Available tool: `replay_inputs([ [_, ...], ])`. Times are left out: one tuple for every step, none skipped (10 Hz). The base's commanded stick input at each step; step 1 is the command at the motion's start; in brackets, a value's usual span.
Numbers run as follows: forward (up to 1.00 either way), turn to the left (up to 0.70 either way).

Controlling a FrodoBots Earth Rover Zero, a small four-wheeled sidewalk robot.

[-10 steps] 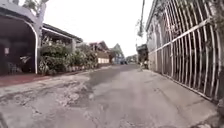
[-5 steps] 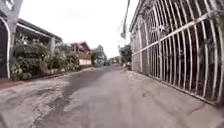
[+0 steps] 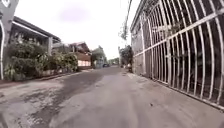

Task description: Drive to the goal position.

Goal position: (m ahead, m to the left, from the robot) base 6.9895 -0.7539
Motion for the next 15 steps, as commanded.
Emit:
replay_inputs([
  [0.70, 0.00],
  [0.70, 0.00],
  [0.70, 0.00],
  [0.70, 0.00],
  [0.70, 0.28],
  [0.70, 0.35],
  [0.70, 0.08],
  [0.70, 0.00],
  [0.70, 0.00],
  [0.70, 0.00],
  [0.70, 0.00],
  [0.70, 0.00],
  [0.70, 0.00],
  [0.70, 0.00],
  [0.70, 0.00],
])
